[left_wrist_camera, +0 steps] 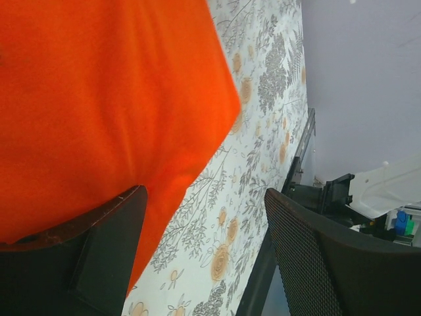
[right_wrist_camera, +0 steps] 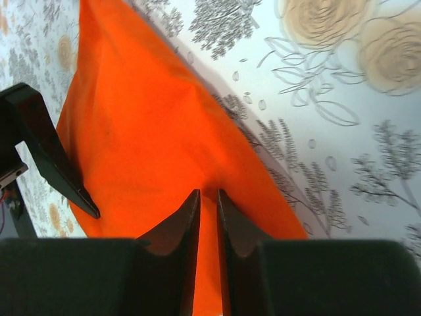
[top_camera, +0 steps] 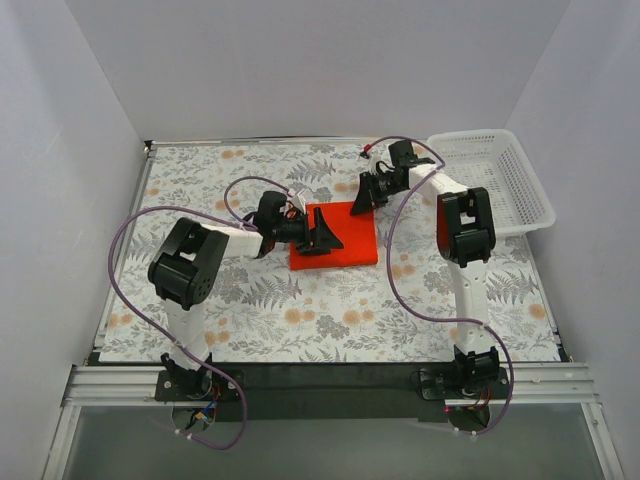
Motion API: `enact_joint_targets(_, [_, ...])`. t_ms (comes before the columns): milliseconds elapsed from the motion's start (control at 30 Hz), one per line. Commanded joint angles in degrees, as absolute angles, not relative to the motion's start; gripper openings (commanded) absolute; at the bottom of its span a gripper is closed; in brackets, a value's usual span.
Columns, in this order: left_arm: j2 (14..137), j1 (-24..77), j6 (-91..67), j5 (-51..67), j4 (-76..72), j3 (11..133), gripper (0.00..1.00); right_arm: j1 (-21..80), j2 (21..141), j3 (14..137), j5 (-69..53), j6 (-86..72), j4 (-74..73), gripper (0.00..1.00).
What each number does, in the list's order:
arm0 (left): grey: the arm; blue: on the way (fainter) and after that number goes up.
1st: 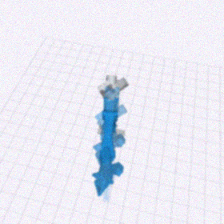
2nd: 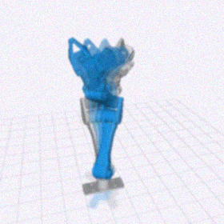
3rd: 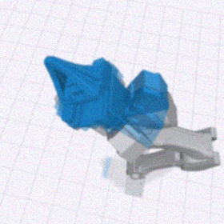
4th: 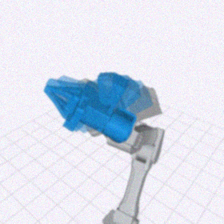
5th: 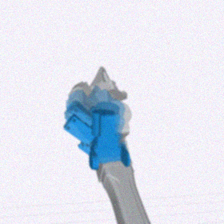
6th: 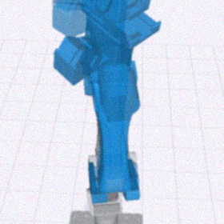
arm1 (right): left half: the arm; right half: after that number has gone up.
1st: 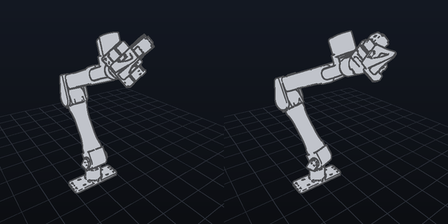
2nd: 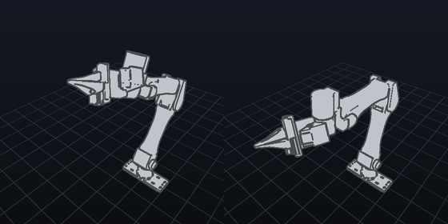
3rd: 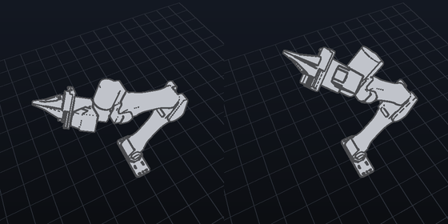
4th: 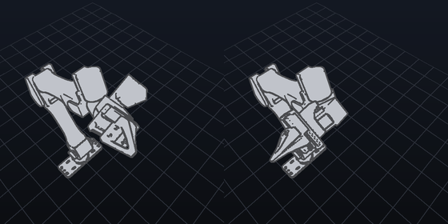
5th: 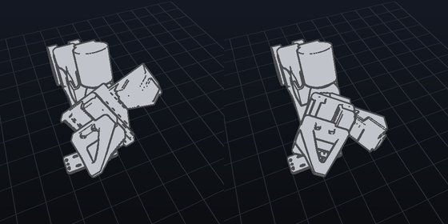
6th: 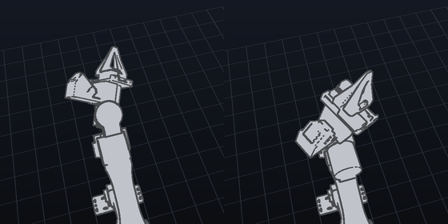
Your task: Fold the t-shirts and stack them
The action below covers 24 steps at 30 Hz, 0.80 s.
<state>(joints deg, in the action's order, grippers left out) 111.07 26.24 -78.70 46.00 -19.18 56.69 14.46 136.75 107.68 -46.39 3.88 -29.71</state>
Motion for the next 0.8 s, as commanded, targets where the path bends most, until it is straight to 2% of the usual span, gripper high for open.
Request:
enact_joint_targets(0, [111.4, 25.8, -76.3, 46.0, -19.4, 54.8, 0.67, 12.4, 136.7, 110.4, -42.9, 3.2, -27.0, 0.2])
enact_joint_targets(300, [110.1, 25.8, -75.1, 46.1, -19.9, 54.4, 0.67, 9.7, 137.5, 113.0, -39.4, 3.6, -27.3, 0.2])
enact_joint_targets(433, [104.5, 25.9, -72.3, 43.9, -18.6, 55.2, 0.69, 9.6, 135.6, 114.0, -38.8, 6.6, -29.4, 0.2])
enact_joint_targets(567, [93.5, 25.8, -68.6, 31.8, -11.7, 54.9, 0.73, 10.2, 129.3, 114.4, -40.2, 15.7, -34.8, 0.27])
enact_joint_targets(600, [88.5, 25.8, -68.4, 25.5, -9.9, 54.1, 0.75, 10.4, 125.5, 113.6, -41.1, 17.6, -36.0, 0.29])
enact_joint_targets(700, [81.6, 25.8, -70.6, 16.1, -4.7, 48.6, 0.83, 10.5, 115.6, 105.8, -42.7, 26.5, -39.5, 0.37])
enact_joint_targets(767, [75.8, 25.5, -74.9, 13.9, -2.2, 44.8, 0.85, 10.8, 107.2, 96.5, -42.3, 31.4, -39.6, 0.43])
